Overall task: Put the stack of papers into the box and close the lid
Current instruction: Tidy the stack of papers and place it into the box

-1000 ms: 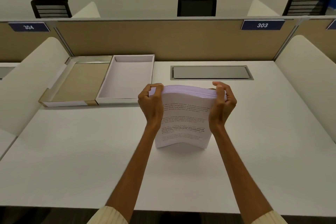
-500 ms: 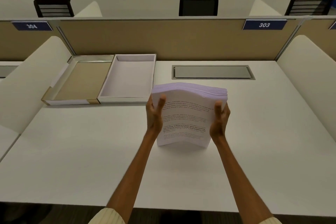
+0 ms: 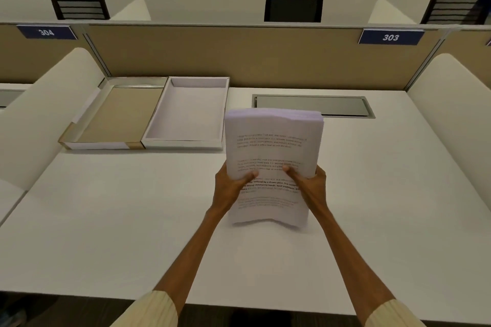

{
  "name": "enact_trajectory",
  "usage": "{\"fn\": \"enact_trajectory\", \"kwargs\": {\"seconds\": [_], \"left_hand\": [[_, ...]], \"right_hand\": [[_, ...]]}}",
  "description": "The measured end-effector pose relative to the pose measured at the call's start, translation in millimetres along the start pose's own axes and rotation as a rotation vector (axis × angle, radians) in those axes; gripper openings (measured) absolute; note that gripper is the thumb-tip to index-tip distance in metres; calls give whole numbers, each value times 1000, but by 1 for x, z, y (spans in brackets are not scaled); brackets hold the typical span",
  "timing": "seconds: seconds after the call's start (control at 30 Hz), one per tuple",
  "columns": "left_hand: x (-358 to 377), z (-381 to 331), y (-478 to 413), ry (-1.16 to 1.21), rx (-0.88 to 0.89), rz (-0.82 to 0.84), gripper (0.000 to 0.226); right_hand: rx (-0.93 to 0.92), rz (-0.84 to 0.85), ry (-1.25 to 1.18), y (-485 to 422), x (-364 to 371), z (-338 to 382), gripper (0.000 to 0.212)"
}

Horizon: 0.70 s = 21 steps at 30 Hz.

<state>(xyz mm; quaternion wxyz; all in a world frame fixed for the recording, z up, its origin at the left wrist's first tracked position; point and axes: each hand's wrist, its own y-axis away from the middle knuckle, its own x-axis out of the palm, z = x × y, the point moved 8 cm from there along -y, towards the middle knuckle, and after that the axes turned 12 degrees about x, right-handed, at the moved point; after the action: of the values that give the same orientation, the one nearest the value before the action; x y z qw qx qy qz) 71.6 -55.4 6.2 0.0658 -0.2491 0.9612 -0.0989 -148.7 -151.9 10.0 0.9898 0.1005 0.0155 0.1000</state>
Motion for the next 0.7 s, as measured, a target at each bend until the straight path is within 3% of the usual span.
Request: {"fn": "enact_trajectory", "kwargs": {"seconds": [0.37,0.53,0.7], "left_hand": [[-22,-2,-22,-193,-136,17,39],[-53,-10,-48,-219,-205,-31,45],[-93,-10,-76,-175,-275,-58,37]], "right_hand": [[200,45,138,-33,22,2,54],[272,102,142,-50,55,21,54],[306,196,139,-70,107,38,54]]}}
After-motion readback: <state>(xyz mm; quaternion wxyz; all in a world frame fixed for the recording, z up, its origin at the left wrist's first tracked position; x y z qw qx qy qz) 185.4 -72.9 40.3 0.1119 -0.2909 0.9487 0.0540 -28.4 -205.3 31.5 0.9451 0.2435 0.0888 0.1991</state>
